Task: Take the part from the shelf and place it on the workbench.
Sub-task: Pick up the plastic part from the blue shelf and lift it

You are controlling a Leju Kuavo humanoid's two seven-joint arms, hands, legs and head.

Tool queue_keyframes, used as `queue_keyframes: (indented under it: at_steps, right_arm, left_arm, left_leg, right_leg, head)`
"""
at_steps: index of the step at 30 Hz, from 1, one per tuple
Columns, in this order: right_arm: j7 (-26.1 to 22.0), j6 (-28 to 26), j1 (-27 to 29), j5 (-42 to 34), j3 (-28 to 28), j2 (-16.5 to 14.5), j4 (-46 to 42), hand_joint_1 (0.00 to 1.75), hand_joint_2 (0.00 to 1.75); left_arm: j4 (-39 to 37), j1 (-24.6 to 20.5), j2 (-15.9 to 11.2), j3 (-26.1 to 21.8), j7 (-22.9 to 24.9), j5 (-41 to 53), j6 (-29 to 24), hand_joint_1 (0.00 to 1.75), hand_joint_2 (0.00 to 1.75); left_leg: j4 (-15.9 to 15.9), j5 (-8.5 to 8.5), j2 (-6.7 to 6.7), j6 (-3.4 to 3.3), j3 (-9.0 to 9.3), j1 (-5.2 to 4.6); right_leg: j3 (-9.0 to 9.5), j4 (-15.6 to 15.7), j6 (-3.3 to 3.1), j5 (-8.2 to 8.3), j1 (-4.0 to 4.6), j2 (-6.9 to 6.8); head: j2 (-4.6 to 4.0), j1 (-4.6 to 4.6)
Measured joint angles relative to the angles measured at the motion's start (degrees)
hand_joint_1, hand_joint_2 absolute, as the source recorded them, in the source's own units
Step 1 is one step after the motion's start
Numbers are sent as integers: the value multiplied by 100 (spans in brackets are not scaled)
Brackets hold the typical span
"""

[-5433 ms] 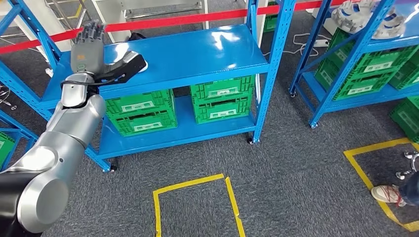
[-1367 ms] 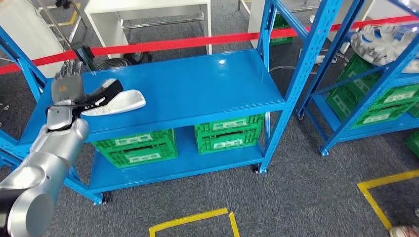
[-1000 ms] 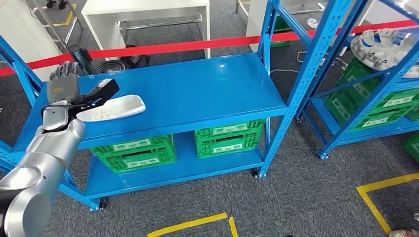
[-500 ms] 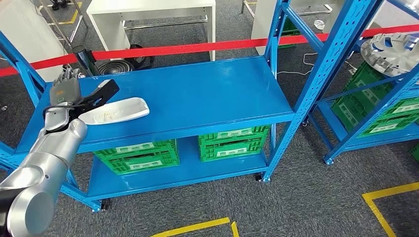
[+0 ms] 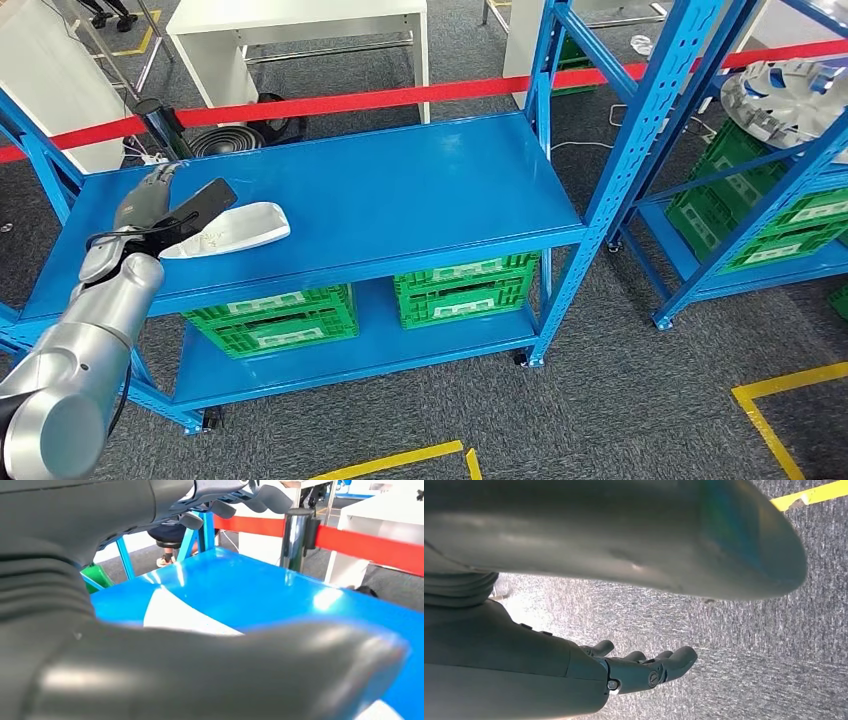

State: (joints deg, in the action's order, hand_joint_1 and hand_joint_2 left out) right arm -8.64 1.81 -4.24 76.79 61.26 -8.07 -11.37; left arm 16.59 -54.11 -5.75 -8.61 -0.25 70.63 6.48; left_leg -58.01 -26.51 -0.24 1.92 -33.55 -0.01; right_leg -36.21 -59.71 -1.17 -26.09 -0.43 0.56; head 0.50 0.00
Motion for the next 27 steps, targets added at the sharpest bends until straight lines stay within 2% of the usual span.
queue_keyframes:
  at_steps: [8,17,27]
  right_arm:
    - [-3,4,0,6,0,0,0,0,0]
    - [-23,5,0,6,0,-2,0,0,0]
    - [-81,5,1,-16,0,-2,0,0,0]
  left_arm:
    - [6,119,-134,84,-282,557,-233,0,175]
    - [17,231,-170,436,-488,920,-833,0,175]
    - [11,313,-165,948,-407,1492,-818,0,175]
  left_leg:
    - [-14,-4,-1,-4,-2,-4]
    - [-18,-7,-1,-8,-1,-7]
    - [-18,-7,-2,-8,-1,-7]
  right_leg:
    - [11,5,1,1,-5,-4]
    - [16,7,2,1,-7,-6]
    - [16,7,2,1,-7,-6]
  head:
    - [0,0]
    - [0,0]
    - [0,1]
